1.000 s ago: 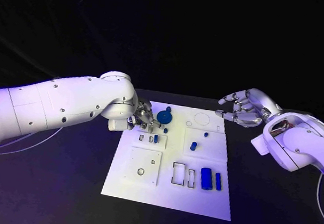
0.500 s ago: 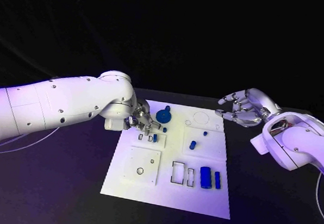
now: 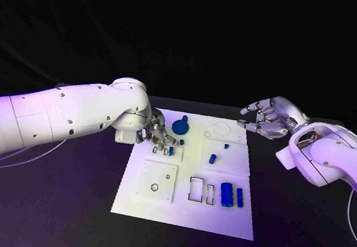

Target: Assemble the parts on the task board

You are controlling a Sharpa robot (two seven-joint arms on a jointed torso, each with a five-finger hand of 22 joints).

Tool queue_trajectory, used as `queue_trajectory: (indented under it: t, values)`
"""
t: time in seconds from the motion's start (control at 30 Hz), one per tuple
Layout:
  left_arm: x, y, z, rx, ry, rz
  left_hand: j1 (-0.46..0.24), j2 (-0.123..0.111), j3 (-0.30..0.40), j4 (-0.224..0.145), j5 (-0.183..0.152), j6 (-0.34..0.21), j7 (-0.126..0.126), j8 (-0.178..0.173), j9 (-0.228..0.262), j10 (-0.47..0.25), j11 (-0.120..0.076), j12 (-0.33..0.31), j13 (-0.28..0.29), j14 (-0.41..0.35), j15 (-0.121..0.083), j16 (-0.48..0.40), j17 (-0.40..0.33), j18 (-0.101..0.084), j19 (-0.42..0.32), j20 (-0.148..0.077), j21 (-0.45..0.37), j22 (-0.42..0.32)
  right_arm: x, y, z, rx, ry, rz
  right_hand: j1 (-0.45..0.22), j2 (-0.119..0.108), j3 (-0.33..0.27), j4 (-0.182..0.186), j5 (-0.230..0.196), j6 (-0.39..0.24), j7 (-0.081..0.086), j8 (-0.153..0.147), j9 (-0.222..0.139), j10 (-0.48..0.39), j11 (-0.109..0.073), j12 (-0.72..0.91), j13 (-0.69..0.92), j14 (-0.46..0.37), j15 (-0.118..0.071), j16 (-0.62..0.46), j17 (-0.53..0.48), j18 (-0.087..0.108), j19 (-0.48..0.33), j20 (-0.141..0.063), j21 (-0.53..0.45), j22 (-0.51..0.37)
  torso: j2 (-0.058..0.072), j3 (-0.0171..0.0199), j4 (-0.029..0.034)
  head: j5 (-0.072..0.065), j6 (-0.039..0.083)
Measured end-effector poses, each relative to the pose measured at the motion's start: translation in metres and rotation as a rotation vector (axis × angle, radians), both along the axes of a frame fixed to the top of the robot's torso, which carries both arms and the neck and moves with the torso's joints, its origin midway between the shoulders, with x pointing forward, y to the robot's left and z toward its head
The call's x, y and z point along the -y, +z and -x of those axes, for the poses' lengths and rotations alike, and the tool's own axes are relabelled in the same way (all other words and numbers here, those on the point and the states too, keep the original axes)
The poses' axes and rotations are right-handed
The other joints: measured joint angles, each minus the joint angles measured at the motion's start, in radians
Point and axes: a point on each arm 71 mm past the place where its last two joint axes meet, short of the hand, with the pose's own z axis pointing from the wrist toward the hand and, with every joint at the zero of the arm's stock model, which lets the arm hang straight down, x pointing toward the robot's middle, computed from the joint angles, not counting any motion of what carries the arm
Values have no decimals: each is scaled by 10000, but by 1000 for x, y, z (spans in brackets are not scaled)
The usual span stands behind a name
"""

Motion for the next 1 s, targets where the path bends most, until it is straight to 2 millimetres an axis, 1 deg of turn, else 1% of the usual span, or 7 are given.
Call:
queue_trajectory:
  t: [0.1,0.23,0.5,0.6,0.8,0.83,1.0]
  values:
    - [0,-1,0,-2,6,-32,51,12,0,0,0,-36,-36,-59,-35,-45,26,-34,-22,0,0,0,0,0,0,0,-22,-13,0,0,0,-14,-18,-6,0,0,30,-29,79,0,0,39,10,0,0,0,-30,0,0,0,0,0,0,0,0,0,2,-3,0,4,-21]
    - [2,-2,-1,0,4,-51,489,-11,0,0,0,-71,-2,-126,-121,-45,26,-34,-22,0,0,0,-1,1,0,0,-22,6,0,-1,0,-33,-32,-17,0,0,30,-29,79,0,0,39,10,0,0,0,-31,0,0,0,4,0,-1,0,0,-10,9,-3,2,10,-37]
    - [4,-5,-2,-7,59,-66,642,55,0,0,1,-85,12,-254,-223,-80,61,-33,-104,0,0,0,-1,1,0,-1,-22,35,0,-2,-1,-75,-38,-36,0,0,30,-29,79,0,0,39,9,0,0,0,-31,0,0,0,8,0,-1,0,0,-10,21,-3,-2,20,-97]
    - [6,-5,-2,3,89,-30,757,92,0,0,94,-143,70,-421,-337,-119,92,-33,-160,0,0,-1,-1,0,0,-1,-22,50,0,-2,-1,-84,-44,-39,0,0,30,-28,79,0,0,39,9,0,0,-1,-30,0,0,0,8,0,-1,0,0,-10,20,-3,-2,8,-125]
    - [8,-5,-2,8,153,59,764,98,0,0,100,-144,70,-465,-413,-155,65,-78,-199,0,0,-1,-2,1,-1,-1,-22,57,-1,-2,-1,-100,-55,-39,0,0,30,-28,139,0,0,39,19,0,0,-1,-30,0,0,0,7,0,-1,0,0,-10,9,-2,-2,-1,-159]
    - [8,-5,-3,12,168,70,813,148,0,0,158,-144,70,-504,-441,-188,98,-89,-222,0,0,-1,-1,0,-1,-1,-22,63,-1,-2,-1,-102,-58,-38,0,0,29,-29,138,0,0,39,18,0,0,0,-30,0,0,0,7,0,-2,0,0,-10,8,0,-2,-2,-162]
    - [9,-6,-4,39,255,117,970,162,0,0,251,-143,70,-581,-558,-187,97,-90,-258,0,1,-1,-2,1,-1,-1,-22,75,-1,-3,-2,-120,-59,-37,0,0,46,-12,138,0,0,38,18,0,0,-1,-23,0,0,0,6,0,-2,0,0,-10,4,3,-1,-3,-174]
